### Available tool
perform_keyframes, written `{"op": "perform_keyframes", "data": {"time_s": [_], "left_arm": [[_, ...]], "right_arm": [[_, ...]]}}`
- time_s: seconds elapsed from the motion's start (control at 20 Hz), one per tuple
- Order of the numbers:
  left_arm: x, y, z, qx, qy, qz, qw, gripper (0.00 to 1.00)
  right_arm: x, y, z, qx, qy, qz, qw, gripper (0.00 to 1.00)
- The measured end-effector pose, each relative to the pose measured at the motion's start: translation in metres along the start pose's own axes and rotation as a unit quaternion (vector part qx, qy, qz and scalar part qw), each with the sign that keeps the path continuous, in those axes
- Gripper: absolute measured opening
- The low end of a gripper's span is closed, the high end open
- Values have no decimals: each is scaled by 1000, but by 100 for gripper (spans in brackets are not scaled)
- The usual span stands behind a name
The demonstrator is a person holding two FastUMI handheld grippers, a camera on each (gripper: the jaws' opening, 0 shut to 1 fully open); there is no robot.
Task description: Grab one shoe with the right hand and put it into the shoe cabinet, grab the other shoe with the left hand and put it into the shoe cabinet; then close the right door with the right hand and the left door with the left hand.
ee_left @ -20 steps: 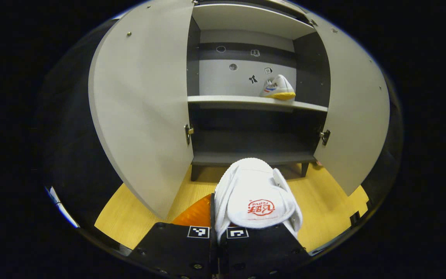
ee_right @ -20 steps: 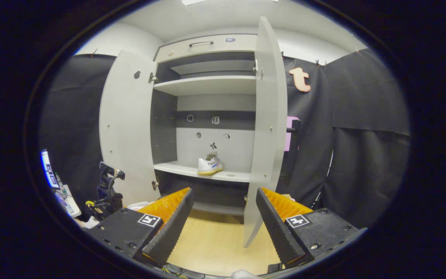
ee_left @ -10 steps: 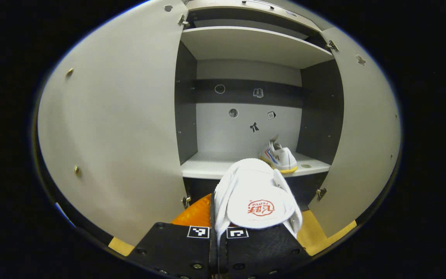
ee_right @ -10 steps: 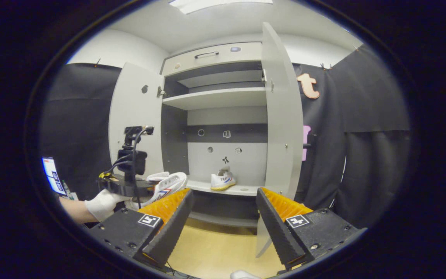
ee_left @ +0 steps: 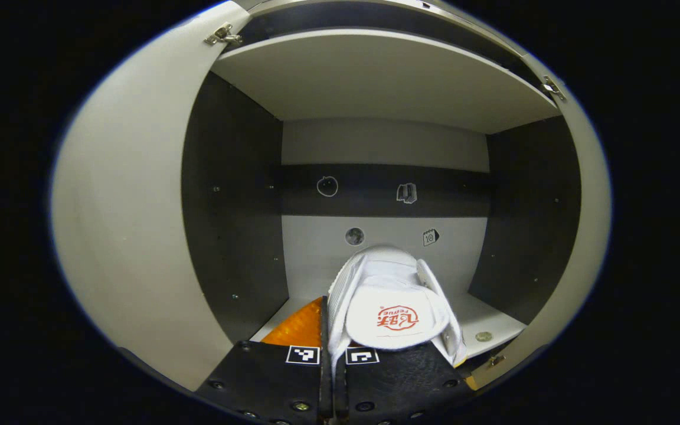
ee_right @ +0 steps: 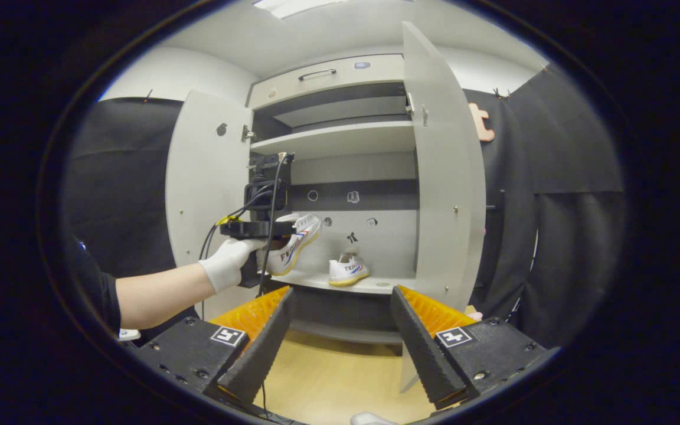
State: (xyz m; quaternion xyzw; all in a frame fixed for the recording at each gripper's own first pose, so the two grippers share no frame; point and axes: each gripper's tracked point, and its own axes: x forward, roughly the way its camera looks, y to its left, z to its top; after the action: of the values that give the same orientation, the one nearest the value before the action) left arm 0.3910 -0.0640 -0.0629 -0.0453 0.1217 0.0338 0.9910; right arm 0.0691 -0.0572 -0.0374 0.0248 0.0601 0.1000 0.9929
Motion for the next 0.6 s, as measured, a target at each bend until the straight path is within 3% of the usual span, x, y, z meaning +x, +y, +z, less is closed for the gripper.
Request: {"op": "perform_keyframes", "data": {"time_s": [0.2, 0.25, 0.5, 0.55, 0.6], "left_arm": [[26, 1, -28, 9, 49, 19, 999, 12], [28, 5, -35, 15, 63, 25, 998, 2], [28, 11, -80, 26, 169, 33, 985, 2], [27, 14, -79, 23, 171, 37, 984, 12], [29, 12, -85, 19, 193, 35, 980, 2]], "right_arm": [[4, -10, 3, 2, 4, -17, 1000, 100], [5, -15, 3, 1, 4, -25, 1000, 100], [5, -17, -9, 16, 25, -23, 999, 100], [6, -19, -10, 19, 27, -24, 999, 100], [7, -20, -11, 22, 30, -25, 999, 100]]}}
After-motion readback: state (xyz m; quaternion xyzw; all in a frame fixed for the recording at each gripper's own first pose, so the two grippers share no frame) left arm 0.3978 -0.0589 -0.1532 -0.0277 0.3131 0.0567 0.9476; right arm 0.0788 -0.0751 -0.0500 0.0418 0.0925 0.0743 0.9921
